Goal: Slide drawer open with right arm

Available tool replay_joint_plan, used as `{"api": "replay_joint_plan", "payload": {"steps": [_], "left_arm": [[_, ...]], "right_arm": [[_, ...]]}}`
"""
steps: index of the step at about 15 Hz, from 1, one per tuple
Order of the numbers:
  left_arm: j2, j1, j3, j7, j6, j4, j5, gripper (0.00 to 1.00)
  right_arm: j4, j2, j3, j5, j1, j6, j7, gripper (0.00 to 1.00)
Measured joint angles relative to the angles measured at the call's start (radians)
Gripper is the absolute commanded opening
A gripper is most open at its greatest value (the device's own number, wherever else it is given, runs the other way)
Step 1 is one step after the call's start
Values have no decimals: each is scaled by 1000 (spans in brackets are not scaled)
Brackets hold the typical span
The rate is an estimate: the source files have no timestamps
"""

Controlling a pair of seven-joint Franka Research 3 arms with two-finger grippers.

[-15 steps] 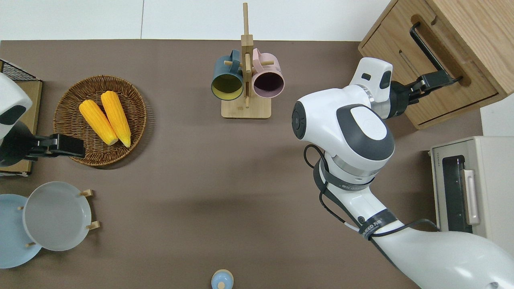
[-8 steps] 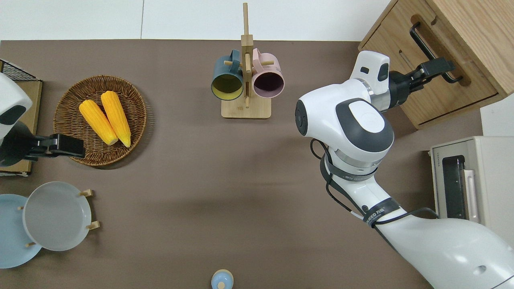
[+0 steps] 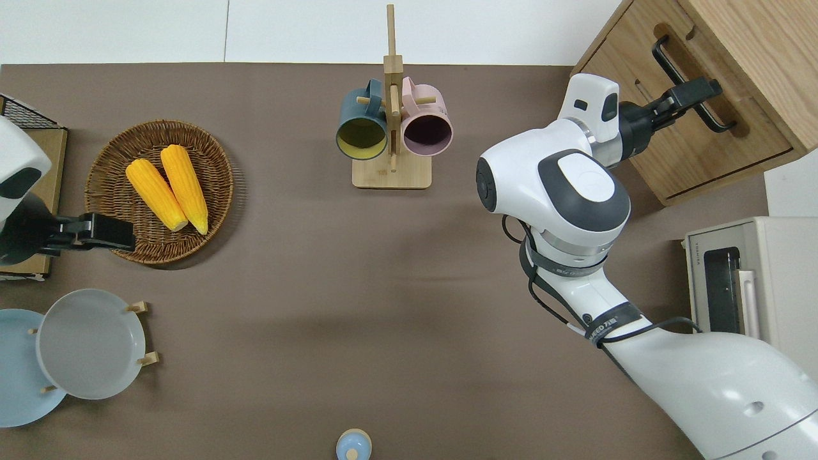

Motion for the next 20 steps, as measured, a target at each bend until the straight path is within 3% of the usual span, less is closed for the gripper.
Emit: {"api": "replay_joint_plan", "payload": {"steps": [6,13,20], "left_arm": [[0,0,0,0,0,0,0,998],[0,0,0,0,0,0,0,998],[0,0,0,0,0,0,0,998]], "right_arm": [[40,47,-2,-28,-3,3,33,883],[46,52,-53,-70,-16,57,39,701],[48,53,-45,-84,-18,50,41,694]]}}
